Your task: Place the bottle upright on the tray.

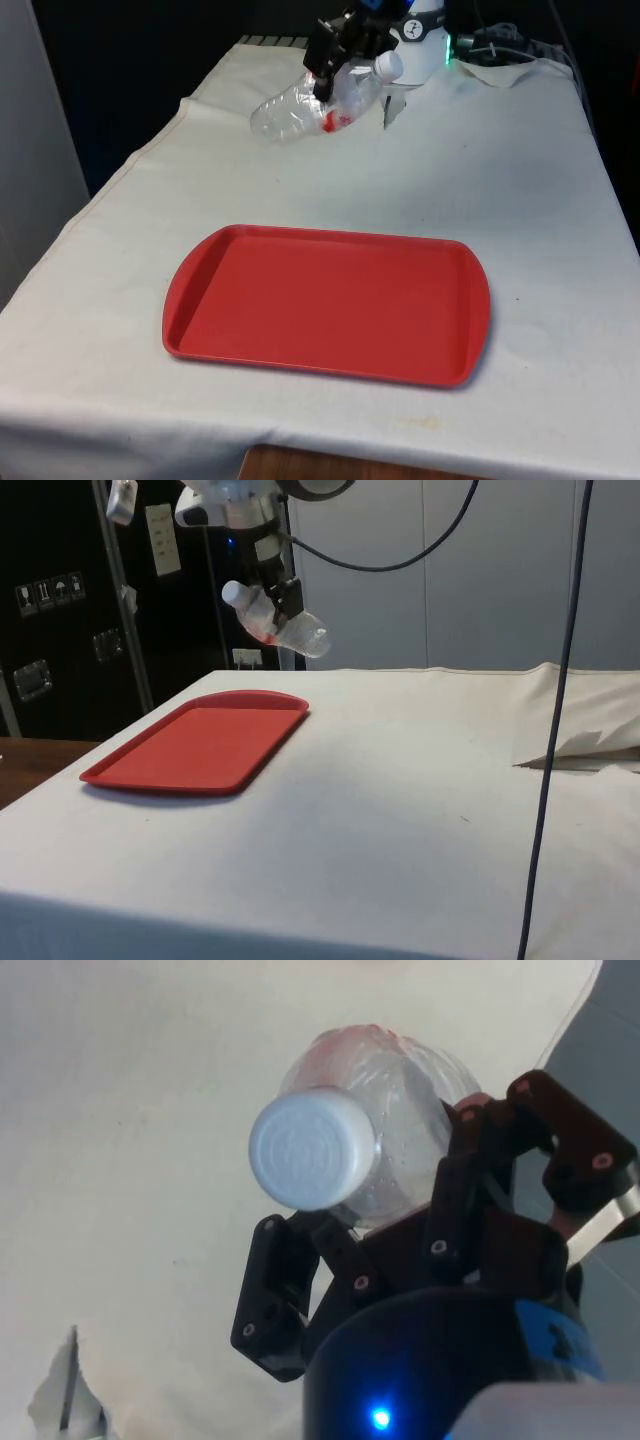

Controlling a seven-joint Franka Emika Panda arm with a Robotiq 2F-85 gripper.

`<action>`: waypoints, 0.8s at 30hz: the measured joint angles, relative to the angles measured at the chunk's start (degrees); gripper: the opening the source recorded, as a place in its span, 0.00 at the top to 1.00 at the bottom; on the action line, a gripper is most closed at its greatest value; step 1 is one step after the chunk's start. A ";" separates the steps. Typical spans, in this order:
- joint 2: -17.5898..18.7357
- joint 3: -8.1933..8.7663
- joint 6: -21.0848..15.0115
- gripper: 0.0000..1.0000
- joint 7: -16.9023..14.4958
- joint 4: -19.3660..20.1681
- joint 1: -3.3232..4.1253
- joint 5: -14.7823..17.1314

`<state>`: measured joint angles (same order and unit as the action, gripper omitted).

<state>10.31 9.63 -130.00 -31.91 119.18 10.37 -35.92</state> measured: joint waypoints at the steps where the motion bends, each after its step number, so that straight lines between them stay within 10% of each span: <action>1: 0.00 0.06 -0.29 0.67 -0.06 0.00 0.00 0.23; 24: 0.06 1.89 -6.36 0.67 -1.95 0.00 -0.17 6.47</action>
<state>10.37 11.52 -136.36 -33.86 119.18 10.20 -29.45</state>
